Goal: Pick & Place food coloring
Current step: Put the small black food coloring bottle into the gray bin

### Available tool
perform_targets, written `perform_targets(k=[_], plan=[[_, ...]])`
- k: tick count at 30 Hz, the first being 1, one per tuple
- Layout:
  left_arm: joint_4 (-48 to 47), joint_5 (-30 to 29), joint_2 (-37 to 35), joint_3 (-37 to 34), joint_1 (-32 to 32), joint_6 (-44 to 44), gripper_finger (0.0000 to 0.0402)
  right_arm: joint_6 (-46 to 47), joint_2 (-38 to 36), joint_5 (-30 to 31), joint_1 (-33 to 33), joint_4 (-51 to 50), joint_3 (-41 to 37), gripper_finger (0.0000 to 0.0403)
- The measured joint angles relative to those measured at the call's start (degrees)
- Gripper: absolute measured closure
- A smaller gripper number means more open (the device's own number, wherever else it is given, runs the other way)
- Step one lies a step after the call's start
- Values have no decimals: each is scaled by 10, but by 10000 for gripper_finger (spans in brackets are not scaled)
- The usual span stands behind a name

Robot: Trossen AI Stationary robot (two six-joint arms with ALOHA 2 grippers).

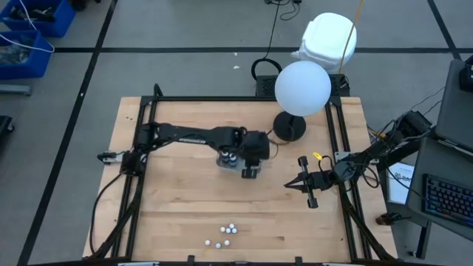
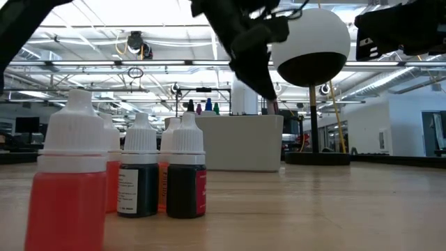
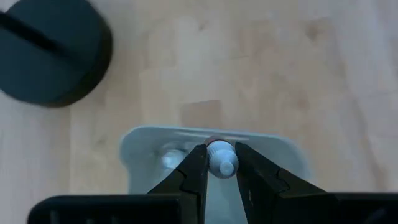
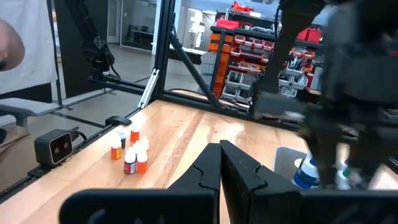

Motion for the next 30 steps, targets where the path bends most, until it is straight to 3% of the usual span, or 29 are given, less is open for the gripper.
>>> perform_targets(k=[10,30], plan=[[0,27,4,-7,51,0,330,-7,0,1,0,0,0,403],[17,24,53,-8,74,13,330,-7,-2,16,0,-2,-1,403]])
